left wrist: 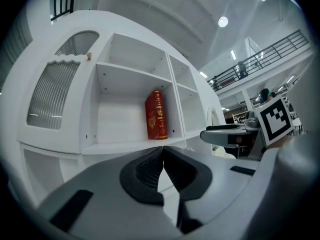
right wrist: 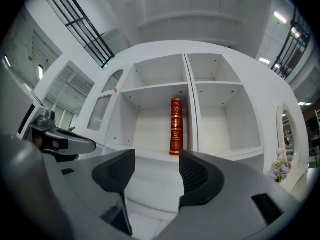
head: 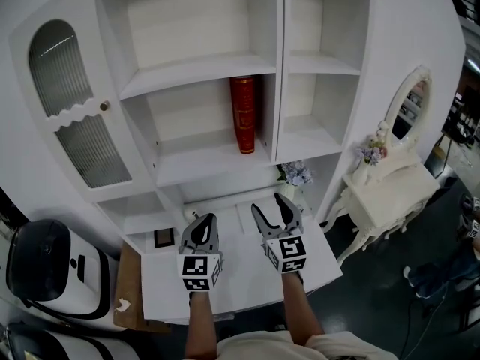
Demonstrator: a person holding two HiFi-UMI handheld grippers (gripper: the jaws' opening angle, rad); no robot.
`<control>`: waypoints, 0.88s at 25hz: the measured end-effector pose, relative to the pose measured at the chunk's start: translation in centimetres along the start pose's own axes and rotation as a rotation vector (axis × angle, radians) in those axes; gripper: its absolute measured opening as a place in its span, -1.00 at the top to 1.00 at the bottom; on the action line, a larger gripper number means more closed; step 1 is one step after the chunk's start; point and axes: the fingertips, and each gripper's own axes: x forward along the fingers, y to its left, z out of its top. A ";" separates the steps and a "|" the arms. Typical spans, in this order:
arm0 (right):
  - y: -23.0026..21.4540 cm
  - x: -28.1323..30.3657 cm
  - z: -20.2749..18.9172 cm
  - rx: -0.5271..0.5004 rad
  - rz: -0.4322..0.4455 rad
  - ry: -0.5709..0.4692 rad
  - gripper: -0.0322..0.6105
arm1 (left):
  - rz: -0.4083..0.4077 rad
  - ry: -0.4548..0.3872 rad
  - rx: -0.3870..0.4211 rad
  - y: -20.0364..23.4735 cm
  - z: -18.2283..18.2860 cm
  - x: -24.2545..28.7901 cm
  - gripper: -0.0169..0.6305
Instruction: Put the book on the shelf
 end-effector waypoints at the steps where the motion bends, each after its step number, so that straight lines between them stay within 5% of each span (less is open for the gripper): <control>1: 0.0 -0.2 -0.2 0.003 0.002 0.003 -0.01 | -0.001 0.003 0.000 0.0 -0.2 -0.1 0.90; 5: 0.2 -0.8 -0.3 0.017 0.007 -0.007 0.01 | -0.016 0.018 0.005 -0.4 -0.9 -0.3 0.90; 22: 0.9 -1.2 -1.3 0.083 -0.016 -0.021 0.78 | -0.021 -0.016 0.008 -0.8 0.4 0.0 0.90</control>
